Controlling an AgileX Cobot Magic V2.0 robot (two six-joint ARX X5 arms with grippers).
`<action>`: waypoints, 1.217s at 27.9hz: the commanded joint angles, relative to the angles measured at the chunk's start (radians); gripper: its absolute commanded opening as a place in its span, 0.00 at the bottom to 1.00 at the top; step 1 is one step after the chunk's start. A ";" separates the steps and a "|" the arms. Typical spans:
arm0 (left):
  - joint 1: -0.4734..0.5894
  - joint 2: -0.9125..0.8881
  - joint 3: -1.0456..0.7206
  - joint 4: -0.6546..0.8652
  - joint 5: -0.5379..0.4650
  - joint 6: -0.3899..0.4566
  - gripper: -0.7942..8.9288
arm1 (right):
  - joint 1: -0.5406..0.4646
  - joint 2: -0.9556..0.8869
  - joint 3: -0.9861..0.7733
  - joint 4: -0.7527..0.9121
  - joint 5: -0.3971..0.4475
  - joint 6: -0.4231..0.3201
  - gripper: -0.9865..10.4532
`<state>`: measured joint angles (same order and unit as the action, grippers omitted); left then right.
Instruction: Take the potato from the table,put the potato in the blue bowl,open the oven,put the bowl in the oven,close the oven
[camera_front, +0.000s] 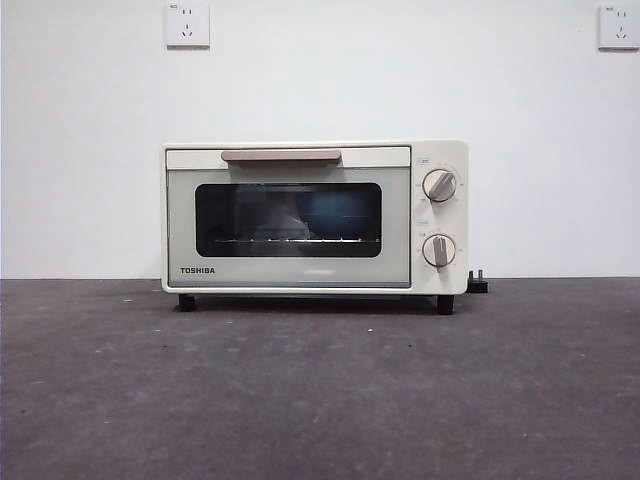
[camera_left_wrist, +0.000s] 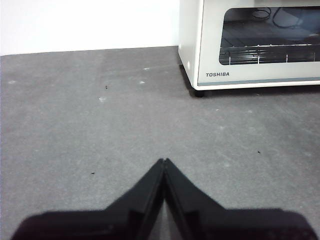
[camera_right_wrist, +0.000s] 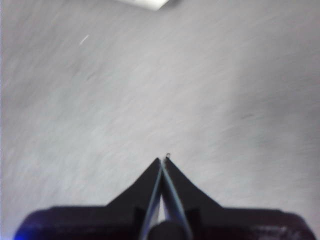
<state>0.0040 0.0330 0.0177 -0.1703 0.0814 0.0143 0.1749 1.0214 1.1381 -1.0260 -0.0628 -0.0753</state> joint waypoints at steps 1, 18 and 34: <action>-0.001 0.003 -0.010 0.008 0.002 -0.007 0.08 | -0.002 -0.090 -0.013 0.036 0.004 -0.011 0.09; -0.001 0.022 -0.010 0.007 0.003 -0.007 0.08 | -0.209 -0.793 -0.966 1.042 0.079 0.019 0.09; -0.001 0.023 -0.010 0.007 0.003 -0.008 0.08 | -0.209 -0.977 -1.124 0.994 0.097 0.019 0.09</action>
<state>0.0040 0.0551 0.0177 -0.1703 0.0818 0.0139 -0.0330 0.0486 0.0219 -0.0280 0.0299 -0.0639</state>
